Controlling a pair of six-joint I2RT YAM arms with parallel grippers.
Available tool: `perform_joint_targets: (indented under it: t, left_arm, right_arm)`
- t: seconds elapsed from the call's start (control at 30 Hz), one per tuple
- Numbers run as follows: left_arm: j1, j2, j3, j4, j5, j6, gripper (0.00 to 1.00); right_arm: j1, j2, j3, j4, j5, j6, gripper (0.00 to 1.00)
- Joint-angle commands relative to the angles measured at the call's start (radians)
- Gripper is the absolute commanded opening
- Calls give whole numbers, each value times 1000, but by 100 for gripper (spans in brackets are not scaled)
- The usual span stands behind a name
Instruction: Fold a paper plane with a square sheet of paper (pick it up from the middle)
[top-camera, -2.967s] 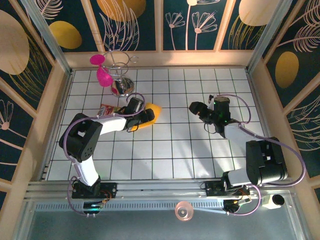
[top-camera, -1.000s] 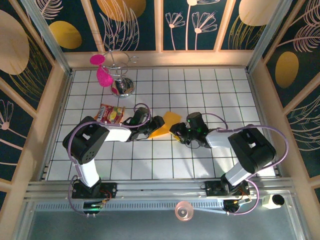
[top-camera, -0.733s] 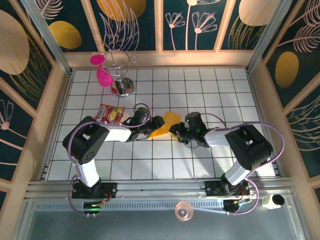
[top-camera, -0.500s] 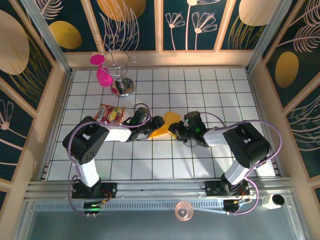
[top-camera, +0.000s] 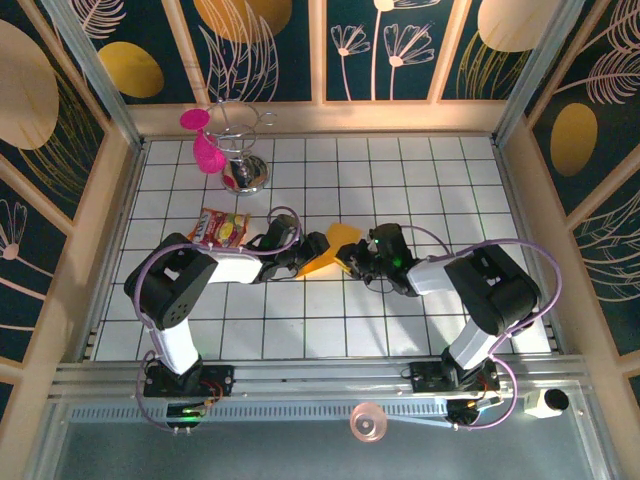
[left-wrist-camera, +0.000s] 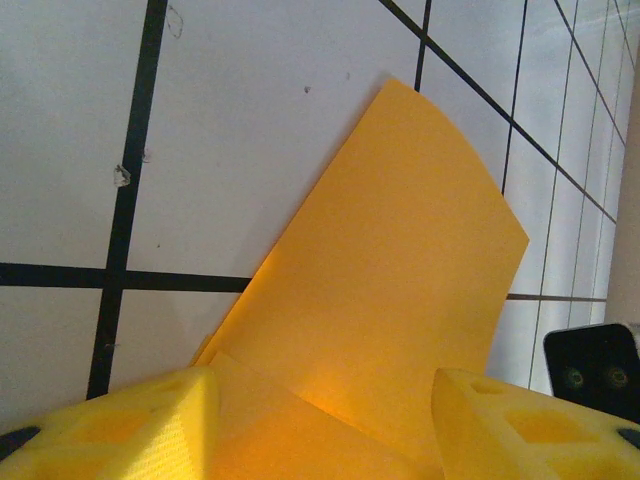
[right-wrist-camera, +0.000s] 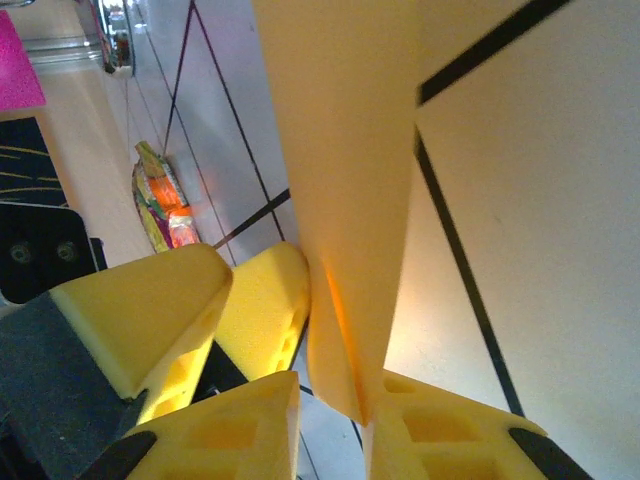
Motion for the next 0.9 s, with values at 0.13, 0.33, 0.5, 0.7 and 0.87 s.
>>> perform_joint_targets:
  t: [0.13,0.33,0.5,0.7,0.87]
  left_arm:
    - [-4,-31,11,-88,-9,24,59]
    - [-4,-90,21,-101,-47,167,63]
    - [-7,-200,-9,-90,-113,347,66]
    - [-34,-298,-74,-54,-191,585,70]
    - [-77,-318,-93,-47,-251,729,70]
  right_arm:
    - [10,30,-10,51,1,45,14]
    - [5,10,-7,27,17,30,0]
    - [-14,-44,15,-60,42,-9,0]
    - [-25,-87,41,-157,32,-26,0]
    - [-79,-110,64,-219,6,-21,0]
